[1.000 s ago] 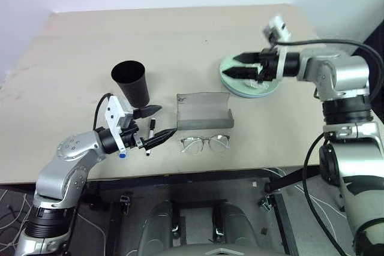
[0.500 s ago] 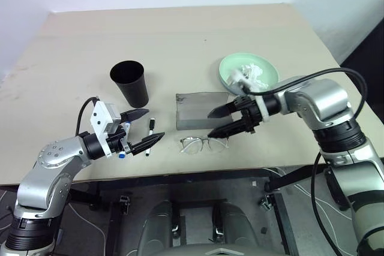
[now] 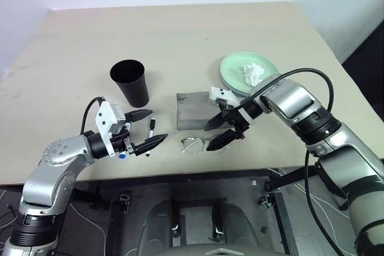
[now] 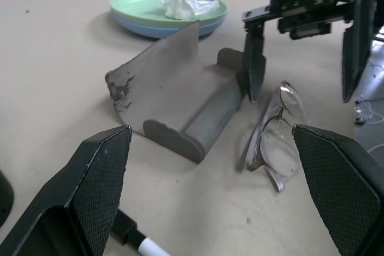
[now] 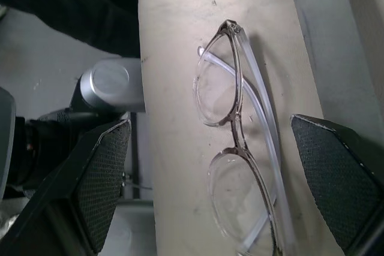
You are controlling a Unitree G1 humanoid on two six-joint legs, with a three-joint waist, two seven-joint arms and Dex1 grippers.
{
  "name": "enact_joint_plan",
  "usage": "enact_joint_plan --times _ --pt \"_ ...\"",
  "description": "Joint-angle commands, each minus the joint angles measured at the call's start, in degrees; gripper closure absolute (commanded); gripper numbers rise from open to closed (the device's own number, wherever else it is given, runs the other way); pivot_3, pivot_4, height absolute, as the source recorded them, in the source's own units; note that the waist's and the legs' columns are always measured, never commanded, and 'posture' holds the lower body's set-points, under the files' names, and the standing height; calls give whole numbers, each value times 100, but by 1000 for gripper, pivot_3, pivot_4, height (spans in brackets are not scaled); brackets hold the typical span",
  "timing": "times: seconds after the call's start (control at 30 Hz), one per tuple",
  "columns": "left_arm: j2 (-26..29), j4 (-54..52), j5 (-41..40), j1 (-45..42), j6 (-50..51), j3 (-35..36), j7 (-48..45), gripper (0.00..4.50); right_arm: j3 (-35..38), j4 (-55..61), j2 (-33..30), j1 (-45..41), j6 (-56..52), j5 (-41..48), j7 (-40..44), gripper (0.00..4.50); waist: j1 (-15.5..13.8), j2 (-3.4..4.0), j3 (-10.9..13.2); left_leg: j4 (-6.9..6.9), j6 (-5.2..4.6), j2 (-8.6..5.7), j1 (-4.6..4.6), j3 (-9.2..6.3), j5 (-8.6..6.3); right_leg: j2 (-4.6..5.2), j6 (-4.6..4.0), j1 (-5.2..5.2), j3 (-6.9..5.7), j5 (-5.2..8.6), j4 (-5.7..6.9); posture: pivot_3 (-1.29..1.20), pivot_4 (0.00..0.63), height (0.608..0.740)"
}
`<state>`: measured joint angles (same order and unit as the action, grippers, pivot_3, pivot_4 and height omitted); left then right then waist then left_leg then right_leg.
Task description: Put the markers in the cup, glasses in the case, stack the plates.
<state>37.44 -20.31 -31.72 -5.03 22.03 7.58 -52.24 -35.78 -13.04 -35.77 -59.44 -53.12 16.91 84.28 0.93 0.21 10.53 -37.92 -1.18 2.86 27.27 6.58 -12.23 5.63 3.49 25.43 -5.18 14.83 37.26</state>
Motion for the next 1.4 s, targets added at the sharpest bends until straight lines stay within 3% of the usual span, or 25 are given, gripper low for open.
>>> enact_joint_plan --times 0.03,0.1,0.4,0.5,0.63,0.9,1.0,1.13,1.4 --pt "-22 -107 28 -25 -126 -1 9 0 -56 -72 21 -194 220 -159 256 197 1 0 0 0 0 0 0 0 0 0 0 -1 0 0 0 0 150 701" --pt "-36 -111 42 -10 -135 -35 1 0 -110 -125 52 -221 289 -240 353 573 4 0 0 -1 0 0 0 0 0 -1 0 -2 -3 0 2 0 150 701" --pt "-54 -49 96 -68 -186 -94 -23 0 -242 -537 329 -342 560 -659 535 573 0 0 0 -9 0 2 0 1 2 -6 3 -5 -7 -1 12 0 150 701" --pt "-83 -76 103 -48 -189 -116 -4 0 -251 -627 395 -354 632 -776 593 1157 -2 0 0 -10 -1 1 0 1 2 -7 8 -6 -8 -5 12 0 150 701" --pt "-115 -94 107 -51 -181 -134 14 0 -285 -678 449 -344 719 -920 664 2493 -1 0 0 -12 -2 1 0 2 3 -9 18 -8 -8 -10 14 0 150 701" --pt "-144 -92 132 -31 -210 -157 15 0 -248 -723 518 -339 842 -1090 727 2493 -2 0 0 -18 -8 2 0 2 8 -12 21 -7 -10 -12 23 0 150 701" --pt "-162 -93 135 -18 -218 -170 20 0 -226 -732 557 -353 784 -1118 720 3102 -3 0 0 -21 -8 2 0 3 8 -12 21 -8 -10 -12 25 0 150 701" --pt "-183 -87 141 -11 -231 -191 22 0 -200 -766 606 -385 759 -1145 715 4447 0 0 0 -21 -7 2 0 3 9 -12 22 -8 -11 -12 28 0 150 701" --pt "-197 -52 147 -19 -256 -204 10 0 -191 -811 632 -417 713 -1182 699 4481 3 -1 -1 -23 -4 4 -2 2 9 -13 22 -8 -11 -12 31 0 150 701"
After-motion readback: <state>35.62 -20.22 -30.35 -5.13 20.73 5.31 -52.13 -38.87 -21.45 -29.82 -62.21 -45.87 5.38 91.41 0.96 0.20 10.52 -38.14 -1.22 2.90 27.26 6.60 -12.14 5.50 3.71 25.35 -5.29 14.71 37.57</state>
